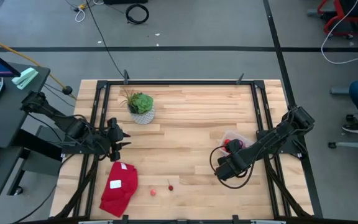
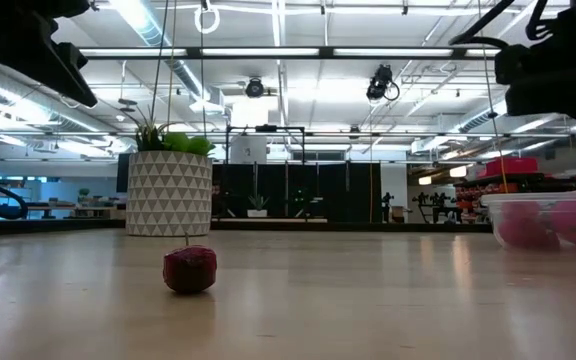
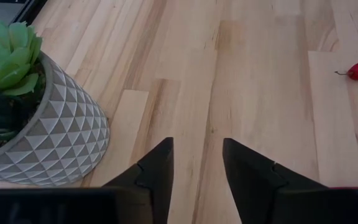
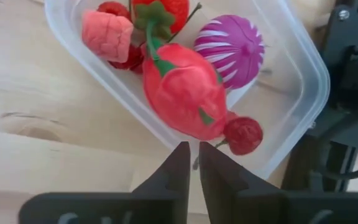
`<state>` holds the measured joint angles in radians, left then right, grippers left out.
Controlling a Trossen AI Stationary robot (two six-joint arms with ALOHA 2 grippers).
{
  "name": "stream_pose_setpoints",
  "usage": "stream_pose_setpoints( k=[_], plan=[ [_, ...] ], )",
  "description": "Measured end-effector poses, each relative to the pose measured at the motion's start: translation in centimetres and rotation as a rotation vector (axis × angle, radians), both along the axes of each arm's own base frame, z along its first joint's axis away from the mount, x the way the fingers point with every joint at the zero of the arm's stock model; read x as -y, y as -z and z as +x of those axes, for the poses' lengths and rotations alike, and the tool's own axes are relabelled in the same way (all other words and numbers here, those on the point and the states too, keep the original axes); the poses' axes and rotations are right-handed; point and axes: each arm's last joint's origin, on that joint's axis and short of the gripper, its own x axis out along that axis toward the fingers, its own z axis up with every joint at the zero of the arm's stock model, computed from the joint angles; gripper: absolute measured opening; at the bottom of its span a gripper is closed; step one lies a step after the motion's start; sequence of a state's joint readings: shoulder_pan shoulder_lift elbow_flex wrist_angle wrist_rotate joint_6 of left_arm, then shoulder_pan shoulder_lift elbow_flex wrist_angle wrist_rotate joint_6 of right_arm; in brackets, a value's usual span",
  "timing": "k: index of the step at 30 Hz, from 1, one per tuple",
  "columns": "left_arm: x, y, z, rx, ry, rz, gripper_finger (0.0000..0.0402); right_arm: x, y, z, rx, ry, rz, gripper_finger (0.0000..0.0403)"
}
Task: Pick and placing Produce into tupperware
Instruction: Put the top red cherry into the transparent bin, then put the red cherry into the transparent bin
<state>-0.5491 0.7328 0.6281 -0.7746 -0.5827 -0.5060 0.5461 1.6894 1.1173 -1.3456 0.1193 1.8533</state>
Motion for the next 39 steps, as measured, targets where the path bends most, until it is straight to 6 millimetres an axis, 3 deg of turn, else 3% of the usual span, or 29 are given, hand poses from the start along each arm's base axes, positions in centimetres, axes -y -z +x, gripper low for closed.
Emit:
stream_pose_setpoints(
  k=[7,22,26,33,36,39],
  plan=[
    [0.0,0.0,0.0,0.000,0.000,0.000,0.0153,0.0,-0.3,0.0,-0.011,-0.083,0.033,0.0071],
    [0.0,0.0,0.0,0.000,0.000,0.000,0.0137,0.8,-5.6,0.3,0.338,-0.115,0.036,0.0079],
    [0.0,0.0,0.0,0.000,0.001,0.001,0.0143,-0.2,-6.0,2.5,0.576,-0.249,0.051,0.0078],
    [0.0,0.0,0.0,0.000,0.001,0.001,0.0152,-3.6,-6.9,8.7,1.027,-0.794,-0.013,0.0079],
    [0.0,0.0,0.0,0.001,0.001,0.000,0.0153,-4.6,-6.4,10.5,1.088,-1.009,-0.125,0.0078],
    [0.0,0.0,0.0,0.001,0.001,0.000,0.0149,-5.2,-4.5,11.8,1.071,-1.057,-0.151,0.0078]
  ],
)
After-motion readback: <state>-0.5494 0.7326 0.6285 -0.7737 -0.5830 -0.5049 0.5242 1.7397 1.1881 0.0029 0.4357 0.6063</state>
